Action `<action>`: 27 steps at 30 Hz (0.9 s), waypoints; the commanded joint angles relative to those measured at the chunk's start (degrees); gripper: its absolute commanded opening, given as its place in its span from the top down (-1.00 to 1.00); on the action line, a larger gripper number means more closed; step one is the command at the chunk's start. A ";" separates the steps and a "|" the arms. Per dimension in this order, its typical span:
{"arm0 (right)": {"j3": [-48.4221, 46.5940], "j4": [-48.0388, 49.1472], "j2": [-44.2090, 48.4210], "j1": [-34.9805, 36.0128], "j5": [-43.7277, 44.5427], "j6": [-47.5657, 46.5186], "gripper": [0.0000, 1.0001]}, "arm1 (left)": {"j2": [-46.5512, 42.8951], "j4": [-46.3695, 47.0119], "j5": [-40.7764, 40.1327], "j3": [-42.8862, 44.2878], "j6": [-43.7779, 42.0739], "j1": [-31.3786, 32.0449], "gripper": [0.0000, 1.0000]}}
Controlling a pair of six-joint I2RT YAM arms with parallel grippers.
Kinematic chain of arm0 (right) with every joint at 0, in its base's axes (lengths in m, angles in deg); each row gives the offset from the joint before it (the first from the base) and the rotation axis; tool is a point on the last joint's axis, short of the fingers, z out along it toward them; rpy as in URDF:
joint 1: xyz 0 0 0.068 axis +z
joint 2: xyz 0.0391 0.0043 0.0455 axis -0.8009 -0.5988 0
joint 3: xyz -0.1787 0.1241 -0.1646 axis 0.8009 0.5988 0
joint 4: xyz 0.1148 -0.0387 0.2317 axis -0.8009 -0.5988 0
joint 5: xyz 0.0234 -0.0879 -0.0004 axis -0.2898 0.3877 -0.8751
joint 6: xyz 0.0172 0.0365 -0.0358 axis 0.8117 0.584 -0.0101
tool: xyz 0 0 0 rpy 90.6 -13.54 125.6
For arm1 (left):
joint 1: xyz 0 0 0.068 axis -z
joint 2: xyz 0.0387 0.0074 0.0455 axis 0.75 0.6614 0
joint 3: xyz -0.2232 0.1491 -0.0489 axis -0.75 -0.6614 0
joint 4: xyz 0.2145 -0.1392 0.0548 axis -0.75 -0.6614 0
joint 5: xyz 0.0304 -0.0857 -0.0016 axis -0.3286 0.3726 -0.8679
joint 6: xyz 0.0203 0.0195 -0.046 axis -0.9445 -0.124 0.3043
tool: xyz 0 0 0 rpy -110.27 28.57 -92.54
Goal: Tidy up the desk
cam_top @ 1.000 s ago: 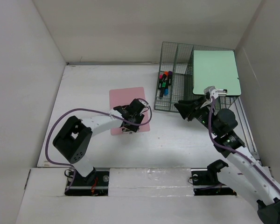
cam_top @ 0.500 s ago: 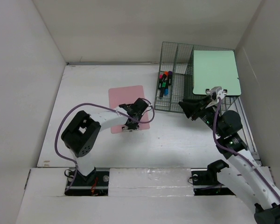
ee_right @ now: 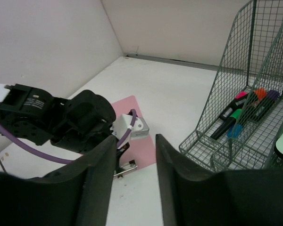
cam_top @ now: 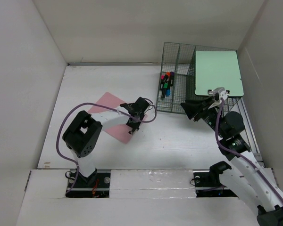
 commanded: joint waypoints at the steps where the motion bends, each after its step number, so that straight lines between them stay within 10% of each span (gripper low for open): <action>1: -1.09 2.01 -2.15 -0.38 1.22 0.36 0.07 | -6.37 -4.74 3.78 -1.89 2.43 0.15 1.00; 9: -4.08 0.35 -11.30 1.46 -2.20 1.51 -0.28 | -12.45 -3.78 6.24 -2.07 4.28 1.29 1.00; 19: 3.55 -3.19 -9.53 16.67 22.03 12.83 -0.60 | -20.36 1.93 14.14 -3.65 4.99 1.29 1.00; 27: 1.81 2.00 -25.79 18.43 17.13 17.77 -0.78 | -24.23 5.10 21.44 -6.90 4.72 1.29 1.00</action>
